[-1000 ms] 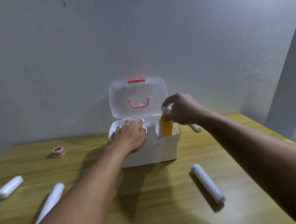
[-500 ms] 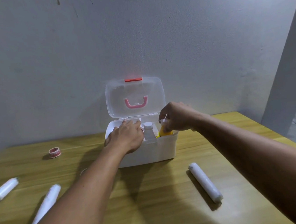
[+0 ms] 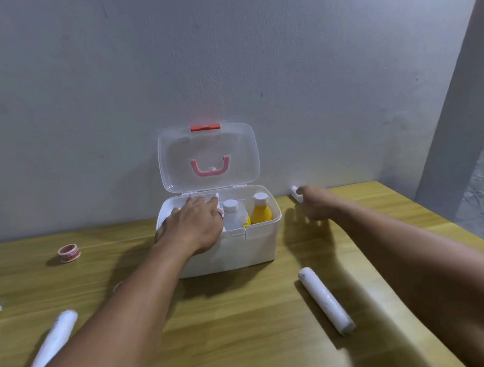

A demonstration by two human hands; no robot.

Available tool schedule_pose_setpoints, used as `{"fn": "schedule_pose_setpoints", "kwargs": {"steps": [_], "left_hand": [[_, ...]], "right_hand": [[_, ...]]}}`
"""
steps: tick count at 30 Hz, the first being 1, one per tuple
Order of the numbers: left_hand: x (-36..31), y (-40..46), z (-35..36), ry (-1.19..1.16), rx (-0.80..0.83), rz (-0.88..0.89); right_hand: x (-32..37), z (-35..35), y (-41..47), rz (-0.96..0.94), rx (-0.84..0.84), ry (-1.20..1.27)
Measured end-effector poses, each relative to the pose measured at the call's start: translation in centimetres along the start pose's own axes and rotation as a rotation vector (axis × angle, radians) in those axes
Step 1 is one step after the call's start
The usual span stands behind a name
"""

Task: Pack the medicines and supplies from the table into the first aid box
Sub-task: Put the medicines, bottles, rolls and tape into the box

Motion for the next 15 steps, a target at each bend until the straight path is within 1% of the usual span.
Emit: {"fn": "schedule_pose_setpoints", "kwargs": {"steps": [2, 3, 6, 8, 11, 13, 15], "left_hand": [[0.1, 0.1, 0.0, -0.003, -0.004, 0.003], [0.2, 0.2, 0.1, -0.006, -0.002, 0.000], [0.3, 0.4, 0.3, 0.011, -0.013, 0.011], [0.3, 0.4, 0.2, 0.028, -0.028, 0.026], [0.0, 0.2, -0.3, 0.061, -0.084, 0.053], [-0.5, -0.4, -1.3, 0.046, -0.202, 0.079], [-1.0, -1.4, -2.5, 0.015, -0.382, 0.096]], "right_hand": [[-0.5, 1.2, -0.3, -0.005, 0.026, -0.049], [-0.8, 1.5, -0.5, -0.010, 0.004, -0.077], [-0.7, 0.3, -2.0, -0.046, -0.178, -0.072], [-0.4, -0.3, -3.5, -0.081, -0.222, -0.069], [0.0, -0.2, -6.0, -0.083, -0.134, -0.069], [0.2, -0.1, -8.0, -0.052, -0.020, -0.074], [0.3, 0.0, -9.9, -0.037, 0.102, -0.080]]}}
Point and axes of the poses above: each hand's wrist, its own y-axis towards the middle knuckle, its own z-axis out of the palm, x = y × z, the point moved 7 cm from there along y, towards the middle knuckle
